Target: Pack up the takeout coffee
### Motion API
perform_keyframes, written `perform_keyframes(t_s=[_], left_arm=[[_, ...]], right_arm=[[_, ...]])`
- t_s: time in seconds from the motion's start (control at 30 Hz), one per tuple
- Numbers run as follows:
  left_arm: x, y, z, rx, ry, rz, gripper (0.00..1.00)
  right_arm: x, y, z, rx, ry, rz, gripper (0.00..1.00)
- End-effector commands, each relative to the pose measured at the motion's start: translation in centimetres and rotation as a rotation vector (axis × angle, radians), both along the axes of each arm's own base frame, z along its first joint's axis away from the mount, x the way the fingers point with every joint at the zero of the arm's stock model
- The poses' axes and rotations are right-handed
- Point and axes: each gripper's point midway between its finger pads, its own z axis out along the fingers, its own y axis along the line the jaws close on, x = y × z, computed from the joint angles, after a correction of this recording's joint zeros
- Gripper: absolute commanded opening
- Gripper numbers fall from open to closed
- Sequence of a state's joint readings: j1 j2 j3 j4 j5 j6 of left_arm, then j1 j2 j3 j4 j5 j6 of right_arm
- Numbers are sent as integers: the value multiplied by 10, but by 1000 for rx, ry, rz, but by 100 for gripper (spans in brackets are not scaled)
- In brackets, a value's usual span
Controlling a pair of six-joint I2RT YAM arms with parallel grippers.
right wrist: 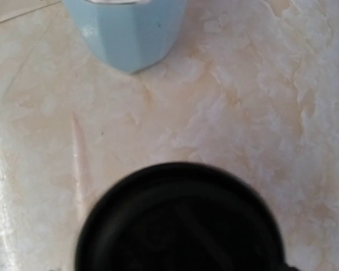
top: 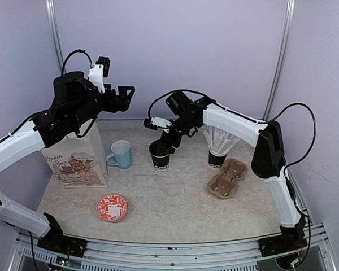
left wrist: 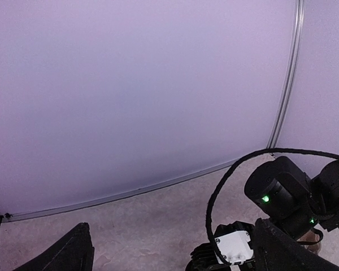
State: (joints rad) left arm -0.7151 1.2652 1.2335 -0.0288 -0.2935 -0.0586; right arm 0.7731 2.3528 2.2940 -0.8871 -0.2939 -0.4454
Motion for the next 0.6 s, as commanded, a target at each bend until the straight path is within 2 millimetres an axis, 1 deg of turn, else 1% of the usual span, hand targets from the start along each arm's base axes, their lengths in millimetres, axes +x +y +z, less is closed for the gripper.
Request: perform_keyframes(t_s=[0.0,0.13,0.23,0.3,0.37,0.5,0.57], left_arm=[[-18,16,43,-38,-52,6,95],[-27,41,61,-25,-48,85,96],[-32,56,58,-19,23,137,94],[-38,73,53,-28,74,192,92],[-42,97,44,-31,127,270,91],[-47,162,26,-53,216,452,89],[-50,192,18,-71,252,522,88]], right_arm=[[5,3,12,39,4,-15,85],[3,1,22,49,1,-21,89],[-1,-1,41,76,-10,-17,89],[-6,-3,57,94,-21,-11,89],[-14,-7,73,117,-32,5,88],[-35,-16,96,149,-32,47,85],[-46,-22,103,156,-33,68,85]])
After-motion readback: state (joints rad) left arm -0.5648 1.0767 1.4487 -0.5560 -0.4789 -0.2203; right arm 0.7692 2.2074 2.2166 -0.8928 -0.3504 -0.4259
